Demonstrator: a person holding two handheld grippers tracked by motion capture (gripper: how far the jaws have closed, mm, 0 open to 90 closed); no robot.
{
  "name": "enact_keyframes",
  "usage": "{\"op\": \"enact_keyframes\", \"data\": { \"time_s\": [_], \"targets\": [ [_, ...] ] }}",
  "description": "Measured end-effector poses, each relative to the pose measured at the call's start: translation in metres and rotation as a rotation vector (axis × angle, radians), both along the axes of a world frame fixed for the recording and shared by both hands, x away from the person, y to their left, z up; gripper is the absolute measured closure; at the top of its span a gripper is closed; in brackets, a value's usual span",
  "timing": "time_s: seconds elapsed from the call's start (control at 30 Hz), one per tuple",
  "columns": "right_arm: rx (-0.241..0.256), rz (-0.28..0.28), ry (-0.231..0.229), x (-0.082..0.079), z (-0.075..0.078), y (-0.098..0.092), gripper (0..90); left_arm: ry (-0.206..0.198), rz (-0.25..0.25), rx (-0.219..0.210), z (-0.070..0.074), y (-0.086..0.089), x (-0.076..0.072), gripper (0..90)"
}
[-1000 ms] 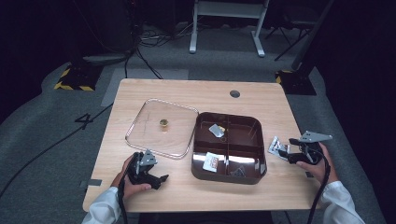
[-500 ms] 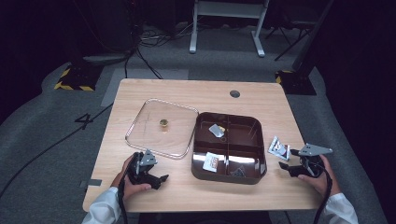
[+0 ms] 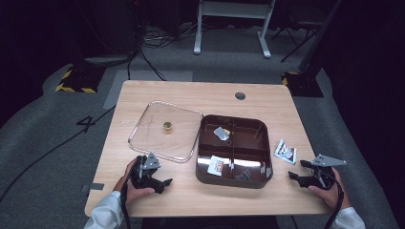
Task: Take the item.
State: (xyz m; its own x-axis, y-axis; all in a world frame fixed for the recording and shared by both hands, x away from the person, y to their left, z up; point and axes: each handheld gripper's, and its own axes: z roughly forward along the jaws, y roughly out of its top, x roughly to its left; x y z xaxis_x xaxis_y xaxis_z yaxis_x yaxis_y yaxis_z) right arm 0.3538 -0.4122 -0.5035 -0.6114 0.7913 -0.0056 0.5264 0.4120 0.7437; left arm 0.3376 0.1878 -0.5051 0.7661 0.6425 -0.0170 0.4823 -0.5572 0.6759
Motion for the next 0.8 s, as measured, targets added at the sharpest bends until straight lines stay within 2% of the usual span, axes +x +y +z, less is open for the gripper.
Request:
{"op": "enact_keyframes", "data": {
  "time_s": [0.17,0.8],
  "targets": [
    [0.0,-0.025,-0.002,-0.0051,-0.0001,0.0002,21.1,-0.002,0.0,0.001,0.0,0.0001,-0.0001,6.7],
    [0.002,-0.033,-0.002,-0.0065,-0.0003,0.0003,21.2,0.0,0.0,-0.001,-0.0001,-0.0001,0.0,6.7]
  ]
}}
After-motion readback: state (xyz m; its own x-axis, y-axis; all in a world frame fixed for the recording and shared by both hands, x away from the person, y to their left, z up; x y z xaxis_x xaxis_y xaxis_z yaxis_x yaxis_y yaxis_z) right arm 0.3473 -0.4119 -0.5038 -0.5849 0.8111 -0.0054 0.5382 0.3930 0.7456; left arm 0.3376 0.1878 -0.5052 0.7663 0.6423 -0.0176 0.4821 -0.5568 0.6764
